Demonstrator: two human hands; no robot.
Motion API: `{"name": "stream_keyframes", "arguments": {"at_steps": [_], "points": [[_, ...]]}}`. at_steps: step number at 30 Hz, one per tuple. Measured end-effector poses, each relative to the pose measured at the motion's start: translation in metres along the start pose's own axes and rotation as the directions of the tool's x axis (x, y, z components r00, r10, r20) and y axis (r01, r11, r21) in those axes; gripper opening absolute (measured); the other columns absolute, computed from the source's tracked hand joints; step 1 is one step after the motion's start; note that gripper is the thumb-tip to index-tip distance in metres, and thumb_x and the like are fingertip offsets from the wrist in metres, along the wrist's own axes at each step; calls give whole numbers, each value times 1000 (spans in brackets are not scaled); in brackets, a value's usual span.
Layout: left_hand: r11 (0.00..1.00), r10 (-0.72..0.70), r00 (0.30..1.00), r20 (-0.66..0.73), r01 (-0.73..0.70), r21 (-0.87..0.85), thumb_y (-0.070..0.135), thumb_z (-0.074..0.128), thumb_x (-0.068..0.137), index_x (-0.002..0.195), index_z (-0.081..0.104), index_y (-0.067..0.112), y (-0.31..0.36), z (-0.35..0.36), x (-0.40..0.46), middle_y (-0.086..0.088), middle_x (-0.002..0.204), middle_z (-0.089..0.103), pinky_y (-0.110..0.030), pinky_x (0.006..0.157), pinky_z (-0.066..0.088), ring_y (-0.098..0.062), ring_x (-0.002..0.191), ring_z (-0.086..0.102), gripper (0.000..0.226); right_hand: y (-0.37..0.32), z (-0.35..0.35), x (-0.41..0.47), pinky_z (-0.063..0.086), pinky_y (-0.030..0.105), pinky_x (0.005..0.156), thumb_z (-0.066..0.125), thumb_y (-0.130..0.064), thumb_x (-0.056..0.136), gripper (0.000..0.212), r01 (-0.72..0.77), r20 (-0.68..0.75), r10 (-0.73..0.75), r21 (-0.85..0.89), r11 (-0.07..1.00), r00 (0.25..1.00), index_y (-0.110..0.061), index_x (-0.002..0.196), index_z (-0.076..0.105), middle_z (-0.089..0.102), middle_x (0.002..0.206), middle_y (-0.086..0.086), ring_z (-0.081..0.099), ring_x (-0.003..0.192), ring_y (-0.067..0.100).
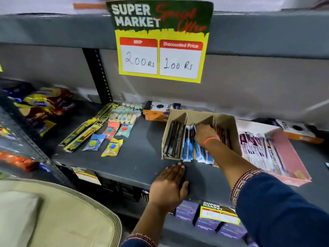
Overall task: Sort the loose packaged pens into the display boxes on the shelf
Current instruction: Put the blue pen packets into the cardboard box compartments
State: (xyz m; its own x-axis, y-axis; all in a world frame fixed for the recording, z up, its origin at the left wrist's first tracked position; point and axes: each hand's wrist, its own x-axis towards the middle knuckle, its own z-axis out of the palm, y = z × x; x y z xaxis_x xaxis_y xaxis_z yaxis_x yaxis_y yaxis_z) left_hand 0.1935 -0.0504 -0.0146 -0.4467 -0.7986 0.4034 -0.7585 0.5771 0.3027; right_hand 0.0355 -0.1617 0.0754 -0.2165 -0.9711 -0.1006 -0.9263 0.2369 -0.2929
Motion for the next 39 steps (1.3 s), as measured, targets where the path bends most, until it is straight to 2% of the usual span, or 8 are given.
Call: {"name": "stream_keyframes", "arguments": {"at_steps": [6, 11, 16, 20, 28, 33, 37, 39], "points": [[1000, 3, 1000, 20, -4, 6, 35, 40, 81, 109, 65, 7, 3, -4, 0, -10, 111, 68, -37, 86, 50, -22, 101, 64, 47, 2, 0, -7, 51, 42, 90, 41, -1, 90, 32, 3, -49, -6, -77, 997, 999, 4, 115, 59, 64, 118, 23, 62, 109, 38], [999, -30, 999, 35, 29, 25, 35, 39, 81, 111, 64, 7, 7, -7, 0, -10, 112, 67, -39, 87, 49, -23, 102, 63, 48, 3, -24, -16, 49, 37, 66, 38, 1, 87, 29, 68, -230, -84, -78, 995, 970, 4, 107, 60, 67, 106, 24, 66, 94, 39], [995, -71, 997, 33, 68, 68, 32, 45, 84, 124, 53, 7, 11, 0, -2, -11, 128, 57, -38, 103, 31, -25, 119, 51, 48, 54, -48, -37, 51, 41, 83, 43, -11, 86, 30, 30, -438, 63, 202, 979, 897, -1, 108, 61, 58, 112, 25, 62, 99, 44], [964, -189, 976, 105, 164, 208, 44, 26, 94, 142, 21, 10, 22, 16, -2, -8, 151, 24, -33, 112, -1, -21, 139, 14, 59, 123, -49, -54, 44, 38, 95, 45, -5, 85, 34, -130, -418, 215, 223, 966, 883, -6, 115, 62, 52, 130, 19, 58, 111, 36], [970, -158, 962, 223, 109, 216, 45, 20, 96, 143, 13, 8, 78, 34, 2, -11, 153, 14, -36, 111, -10, -22, 140, 5, 60, 234, -40, -108, 48, 51, 83, 50, 2, 79, 35, -375, -498, 471, 285, 882, 728, 2, 112, 62, 48, 115, 31, 52, 104, 50], [984, 29, 970, 242, -71, 165, 40, 55, 87, 125, 49, 0, 125, 44, 11, -16, 131, 52, -45, 101, 34, -28, 123, 46, 56, 255, -55, -115, 46, 50, 85, 46, -1, 83, 34, -355, -508, 511, 376, 856, 693, 1, 115, 59, 49, 117, 30, 52, 105, 49], [993, 55, 951, 305, -84, 82, 45, 22, 97, 143, 11, 10, 137, 57, 25, -8, 154, 12, -26, 108, -7, -19, 140, 5, 59, 285, -49, -122, 40, 50, 98, 44, -8, 89, 38, -563, -353, 640, 304, 769, 683, -1, 125, 52, 43, 133, 25, 41, 121, 45], [989, 59, 946, 318, -98, 110, 47, 19, 97, 144, 8, 12, 138, 61, 31, -6, 154, 9, -25, 106, -9, -18, 140, 1, 59, 299, -43, -126, 37, 50, 102, 40, -11, 91, 39, -639, -274, 702, 292, 712, 657, -1, 129, 47, 41, 137, 24, 39, 126, 44]]}}
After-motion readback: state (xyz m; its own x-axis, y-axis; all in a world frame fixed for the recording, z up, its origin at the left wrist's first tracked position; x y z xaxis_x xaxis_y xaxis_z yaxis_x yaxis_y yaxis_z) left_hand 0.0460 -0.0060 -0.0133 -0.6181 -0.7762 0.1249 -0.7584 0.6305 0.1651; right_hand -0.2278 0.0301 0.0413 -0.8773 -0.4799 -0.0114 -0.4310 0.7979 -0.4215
